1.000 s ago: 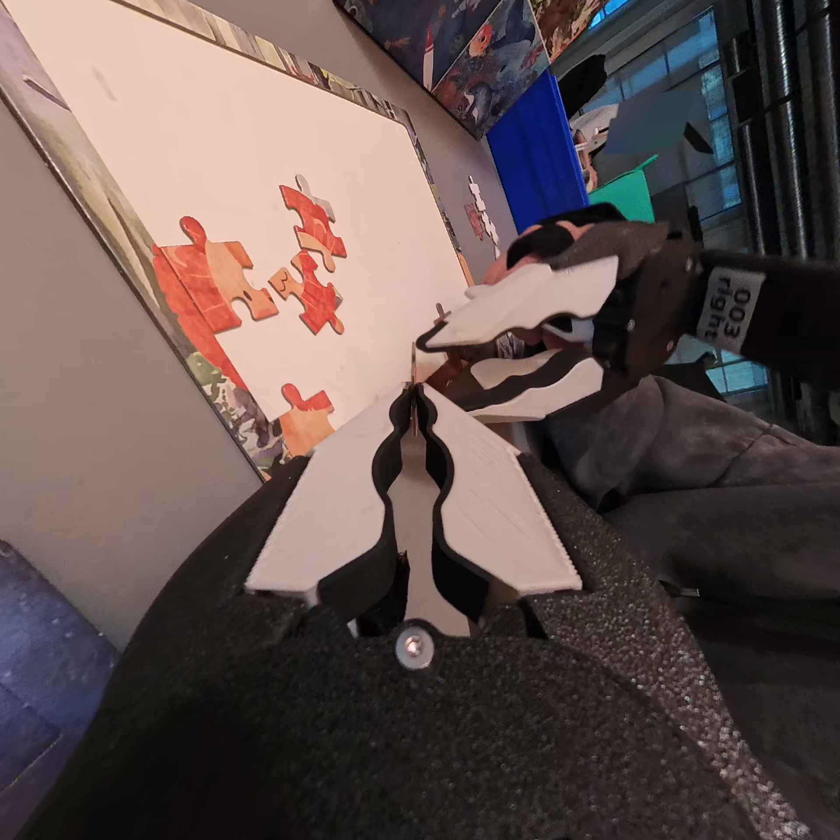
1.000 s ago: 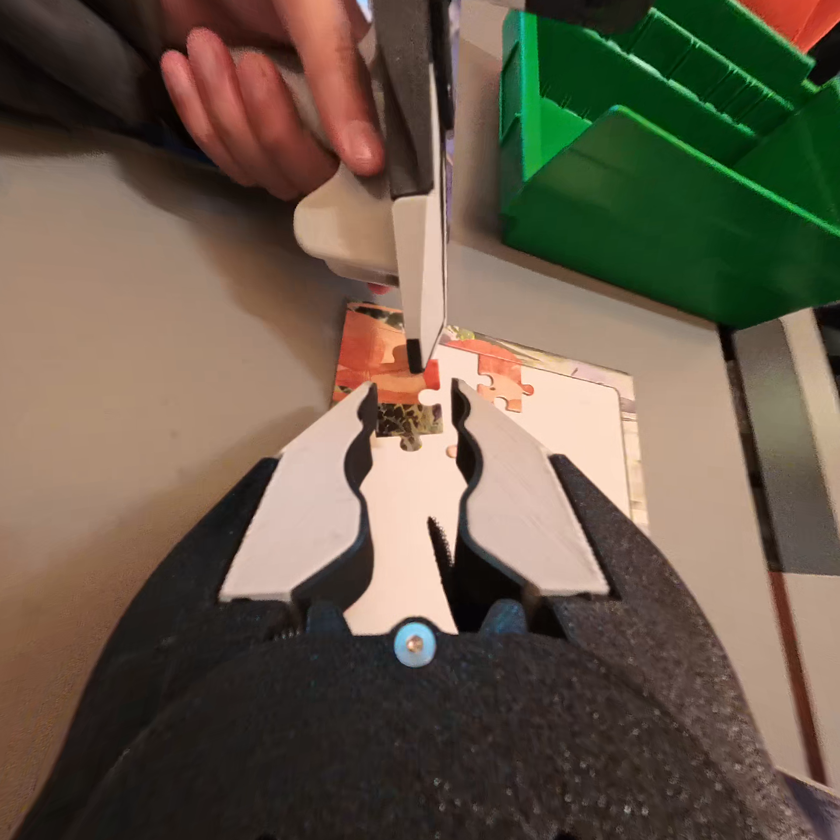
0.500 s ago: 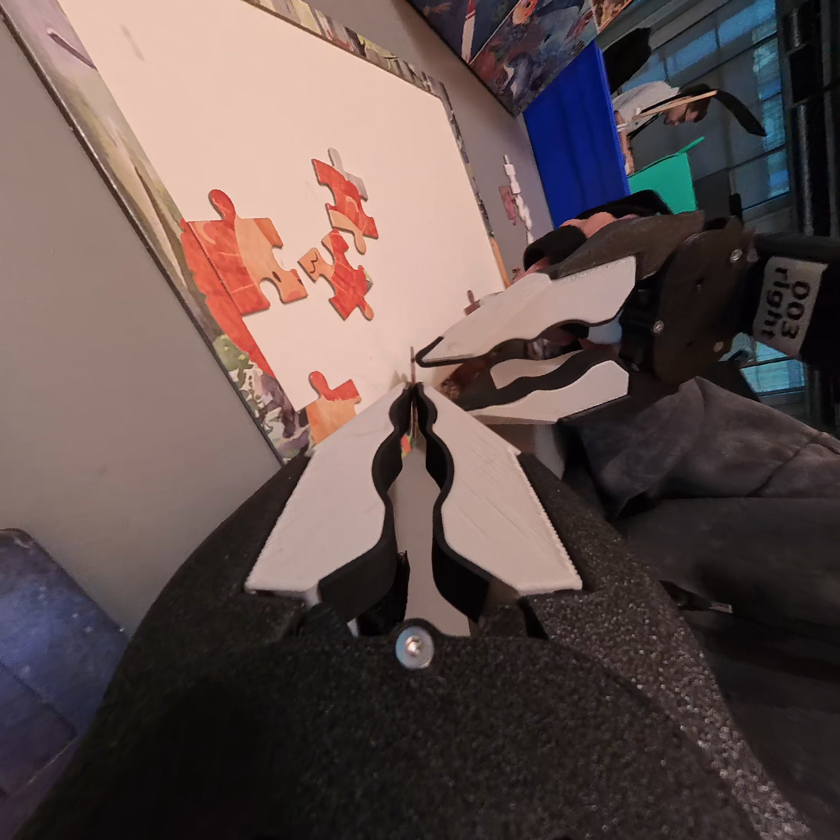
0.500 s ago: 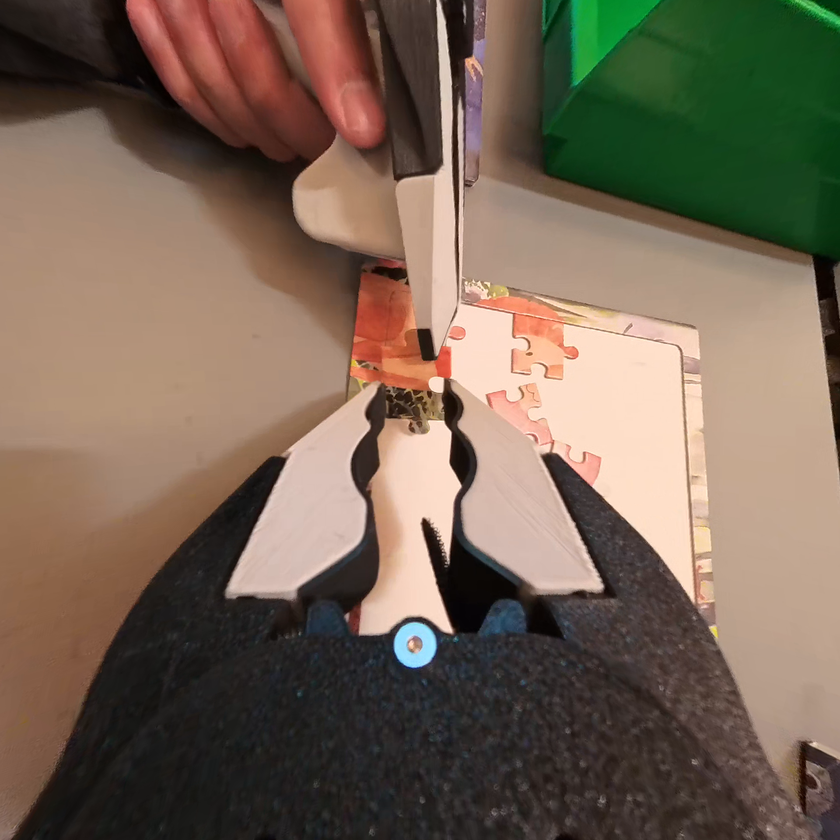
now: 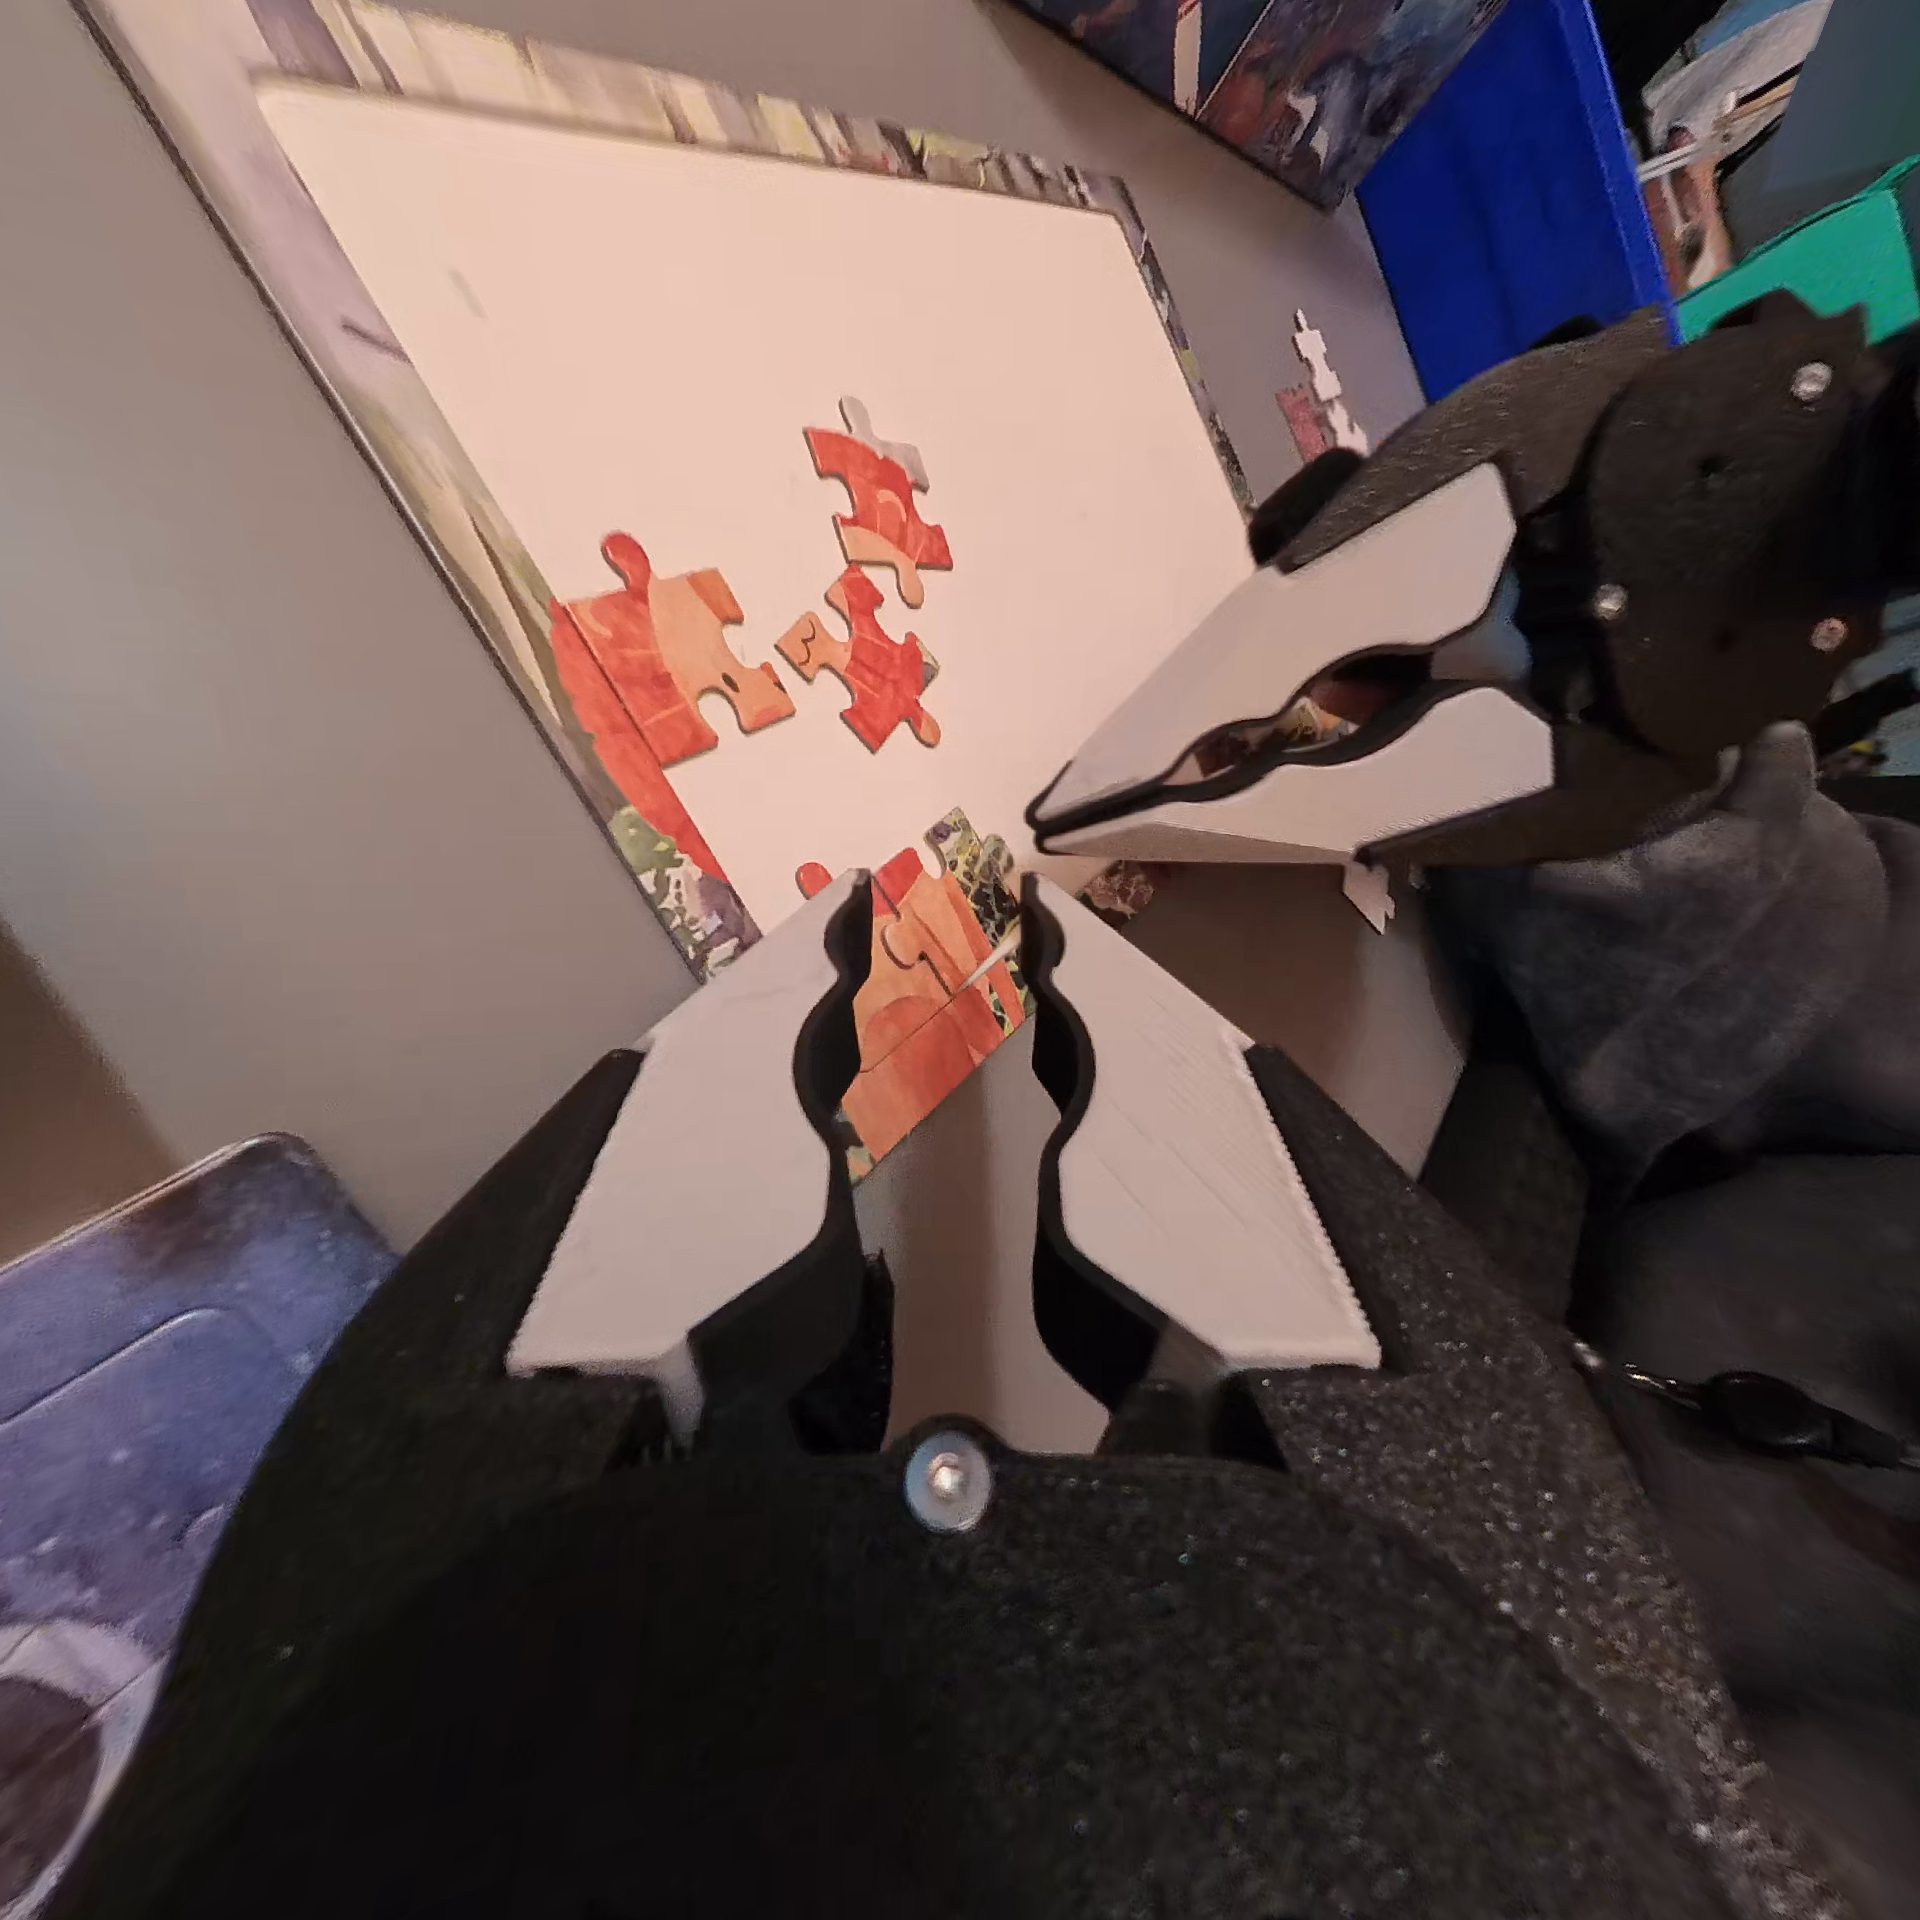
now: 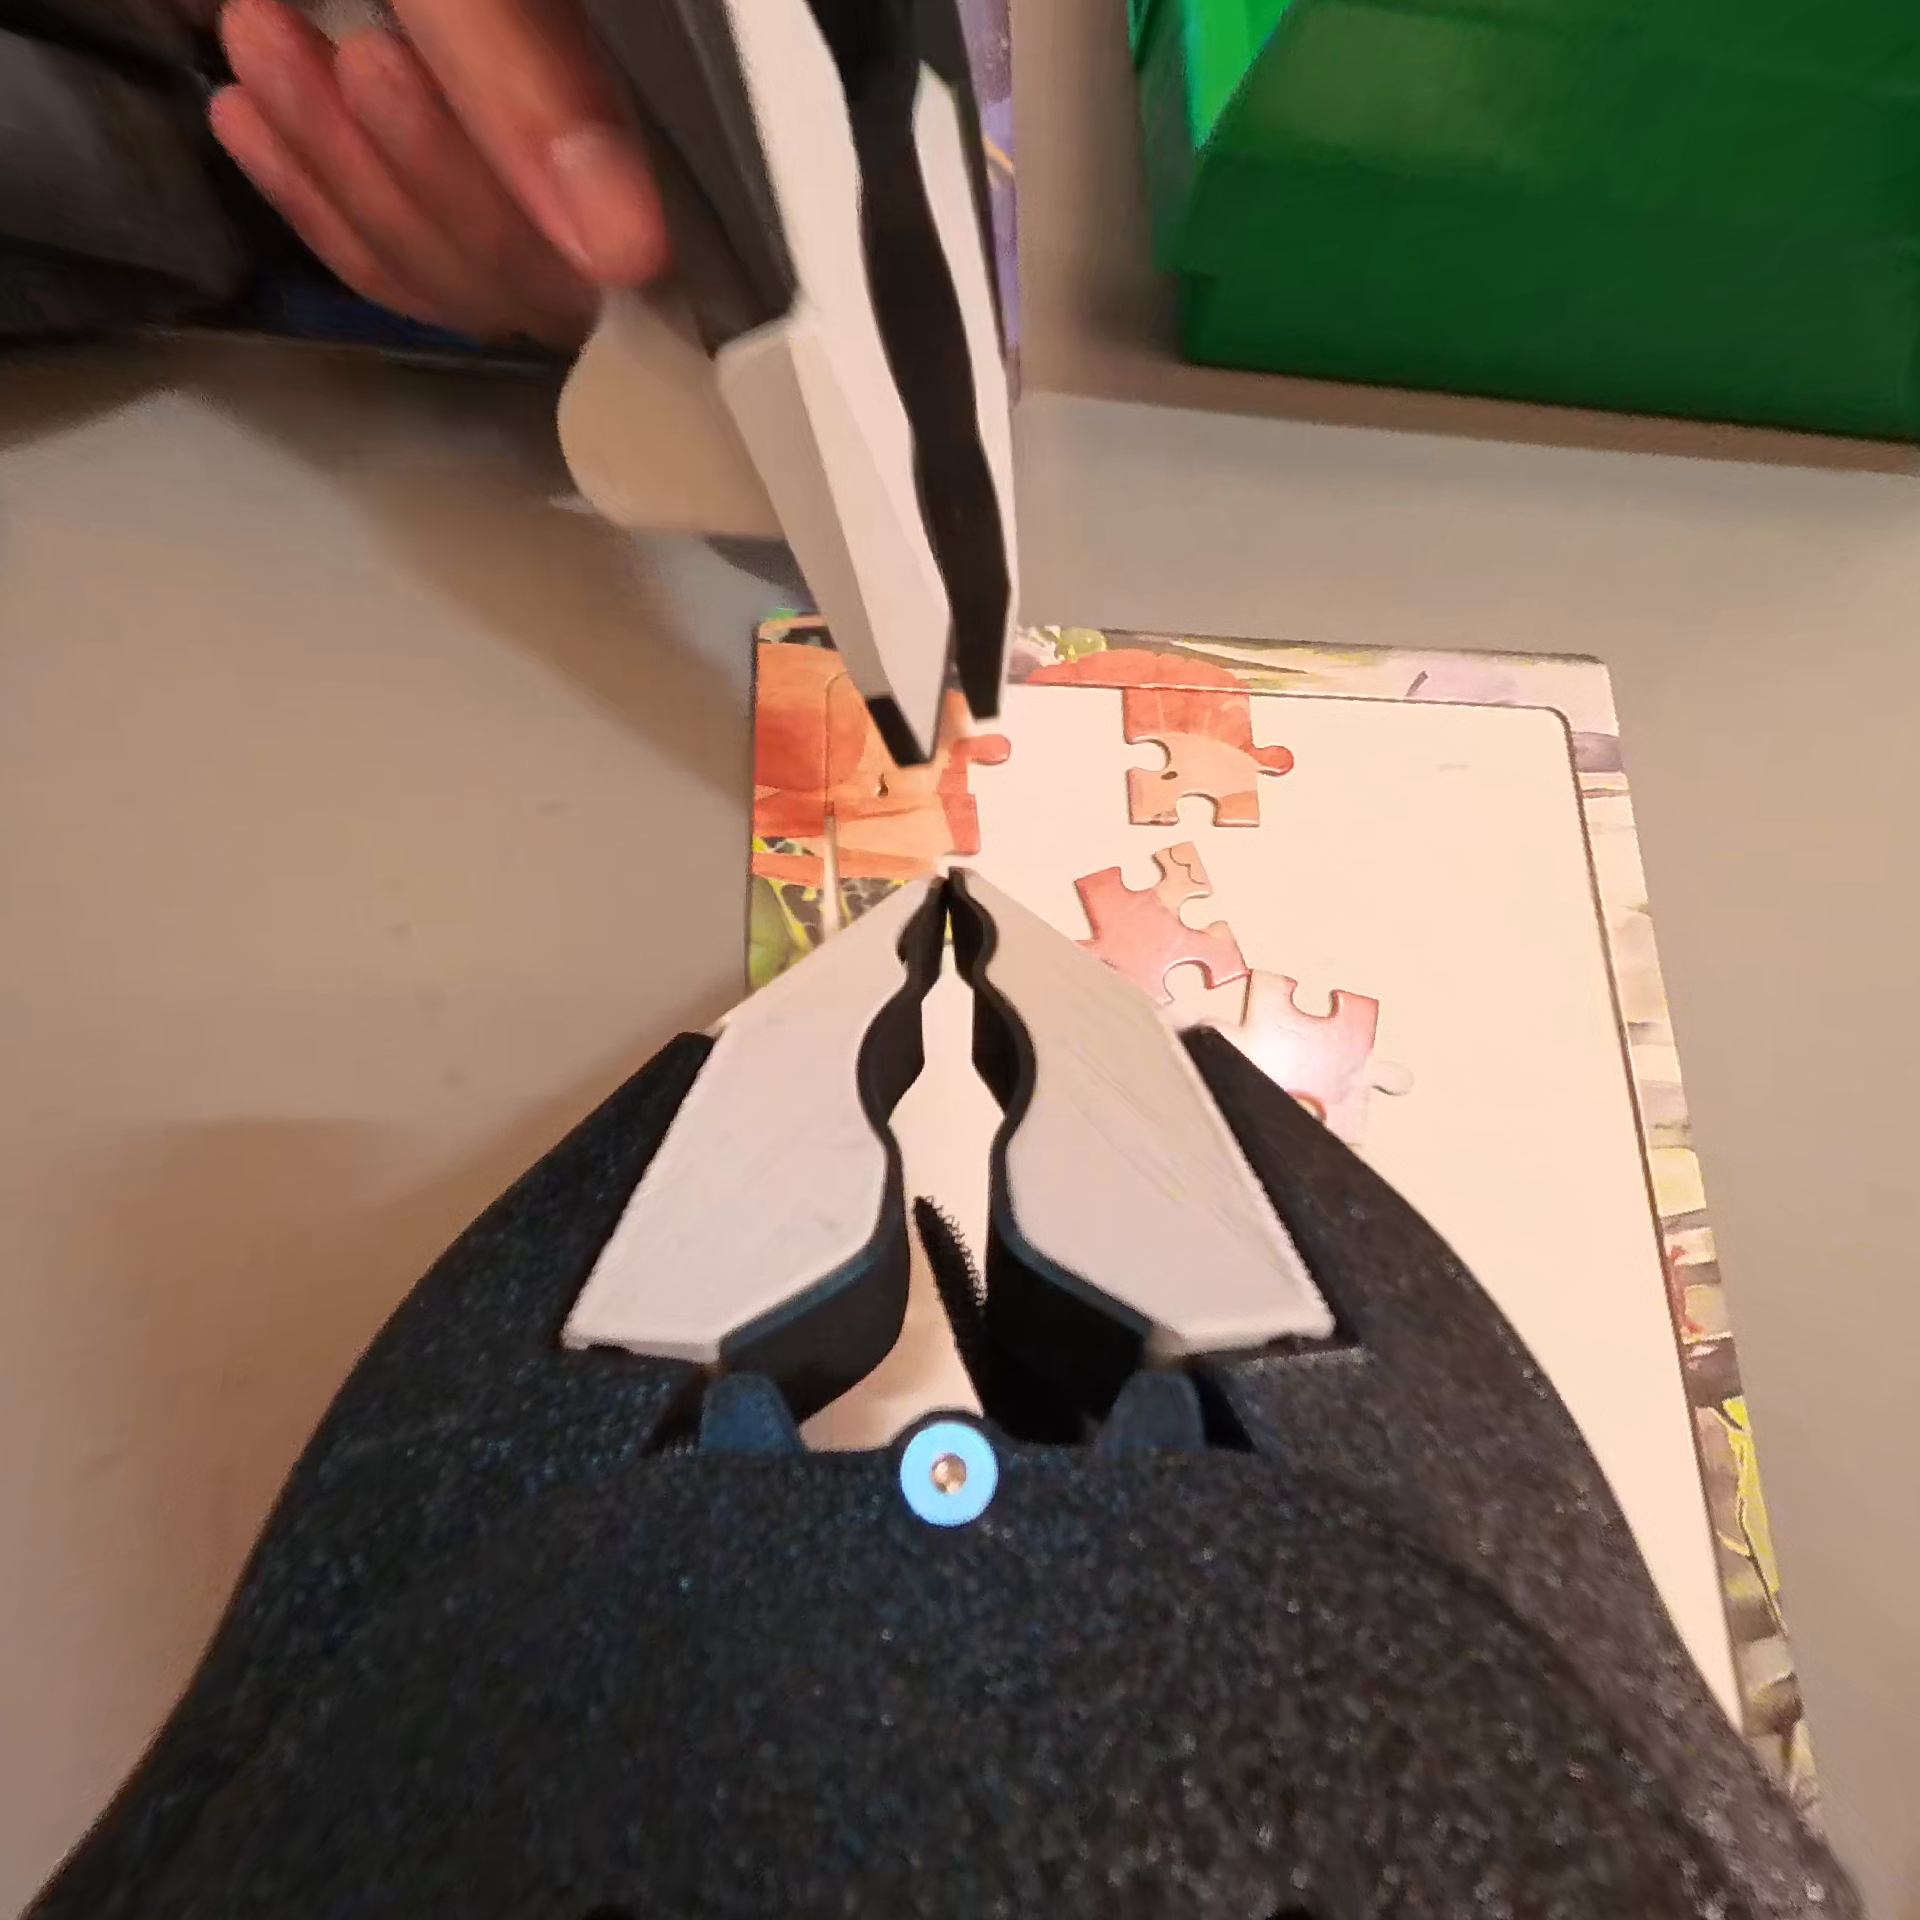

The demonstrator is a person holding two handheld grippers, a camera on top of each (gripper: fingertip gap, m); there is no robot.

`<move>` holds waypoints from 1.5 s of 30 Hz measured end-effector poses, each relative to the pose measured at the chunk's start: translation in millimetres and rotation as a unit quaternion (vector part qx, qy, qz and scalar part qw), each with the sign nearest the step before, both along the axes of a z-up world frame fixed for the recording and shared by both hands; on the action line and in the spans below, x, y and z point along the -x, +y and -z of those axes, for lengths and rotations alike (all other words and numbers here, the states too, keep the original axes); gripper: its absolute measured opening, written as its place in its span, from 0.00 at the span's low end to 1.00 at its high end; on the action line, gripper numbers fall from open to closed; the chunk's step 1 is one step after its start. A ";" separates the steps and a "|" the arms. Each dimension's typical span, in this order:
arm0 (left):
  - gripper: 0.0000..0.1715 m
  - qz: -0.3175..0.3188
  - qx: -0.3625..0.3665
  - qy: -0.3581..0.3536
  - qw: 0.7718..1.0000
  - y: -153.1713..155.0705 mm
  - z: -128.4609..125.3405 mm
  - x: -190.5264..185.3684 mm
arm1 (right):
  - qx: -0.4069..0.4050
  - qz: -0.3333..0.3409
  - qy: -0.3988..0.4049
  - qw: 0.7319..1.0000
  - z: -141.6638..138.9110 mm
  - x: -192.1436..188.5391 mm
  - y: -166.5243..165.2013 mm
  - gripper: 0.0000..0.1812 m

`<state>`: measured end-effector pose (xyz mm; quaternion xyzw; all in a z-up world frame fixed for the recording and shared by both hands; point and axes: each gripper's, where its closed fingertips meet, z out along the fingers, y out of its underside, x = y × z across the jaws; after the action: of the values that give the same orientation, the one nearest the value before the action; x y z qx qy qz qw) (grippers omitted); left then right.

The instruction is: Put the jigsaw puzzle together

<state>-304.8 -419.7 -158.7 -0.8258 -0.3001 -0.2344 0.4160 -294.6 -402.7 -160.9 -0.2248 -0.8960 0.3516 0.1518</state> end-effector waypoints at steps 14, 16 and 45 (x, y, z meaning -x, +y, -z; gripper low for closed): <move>0.00 0.040 0.108 0.152 0.982 -15.1 21.7 4.0 | -0.020 0.001 -0.014 1.000 18.3 6.0 -19.8 0.00; 0.00 0.038 0.101 0.145 0.983 -15.1 21.8 3.9 | -0.024 0.001 -0.015 1.000 18.5 3.3 -20.0 0.00; 0.00 0.031 0.097 0.140 0.985 -15.2 22.0 3.8 | -0.055 0.041 -0.101 0.992 15.5 -14.7 -7.4 0.00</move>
<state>-308.6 -434.9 -180.7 -0.8957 -0.2345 -0.0994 0.3645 -279.8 -410.1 -176.4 -0.2866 -0.9150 0.2704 0.0866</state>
